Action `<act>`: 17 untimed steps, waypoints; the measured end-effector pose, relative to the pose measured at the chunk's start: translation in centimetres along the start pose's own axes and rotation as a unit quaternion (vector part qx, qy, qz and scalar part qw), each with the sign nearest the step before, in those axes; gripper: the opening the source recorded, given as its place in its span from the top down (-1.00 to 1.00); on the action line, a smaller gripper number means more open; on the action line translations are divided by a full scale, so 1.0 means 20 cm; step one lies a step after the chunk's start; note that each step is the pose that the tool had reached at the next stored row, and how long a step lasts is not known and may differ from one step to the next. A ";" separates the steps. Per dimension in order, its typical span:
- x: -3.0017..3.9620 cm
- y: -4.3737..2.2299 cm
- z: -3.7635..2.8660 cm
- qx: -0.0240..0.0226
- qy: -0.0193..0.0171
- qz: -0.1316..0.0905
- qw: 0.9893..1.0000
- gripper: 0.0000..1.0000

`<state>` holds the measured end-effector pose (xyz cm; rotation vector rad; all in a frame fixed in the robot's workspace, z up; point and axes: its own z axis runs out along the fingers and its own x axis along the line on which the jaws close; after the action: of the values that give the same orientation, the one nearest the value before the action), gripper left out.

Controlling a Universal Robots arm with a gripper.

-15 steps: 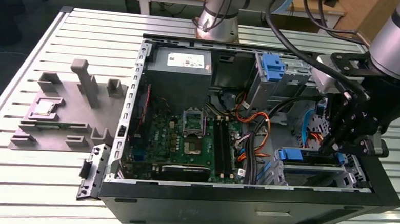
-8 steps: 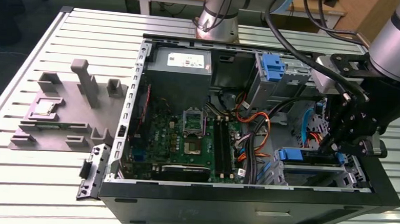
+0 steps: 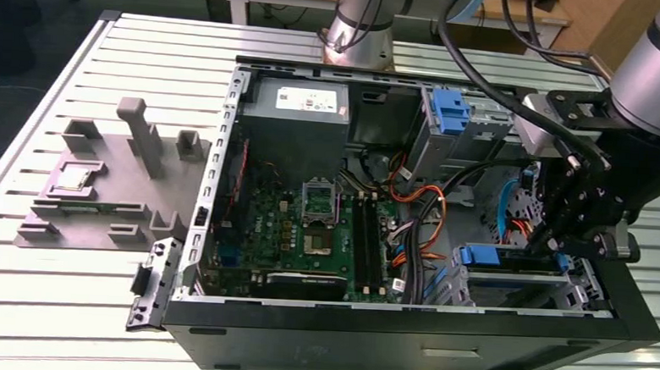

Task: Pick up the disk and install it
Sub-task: 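Insert the first disk wire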

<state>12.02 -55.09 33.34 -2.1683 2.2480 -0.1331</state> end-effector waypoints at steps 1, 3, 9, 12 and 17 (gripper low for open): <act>0.000 0.000 0.000 0.000 -0.001 0.000 1.000 0.66; 0.000 0.001 0.001 0.000 -0.001 0.000 1.000 0.66; 0.002 0.001 0.003 0.000 -0.003 0.000 1.000 0.66; 0.004 0.000 -0.019 0.000 -0.004 0.000 1.000 0.66; 0.011 0.000 -0.022 0.000 -0.004 0.000 1.000 0.66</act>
<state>11.99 -55.30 33.80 -2.1644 2.2447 -0.1242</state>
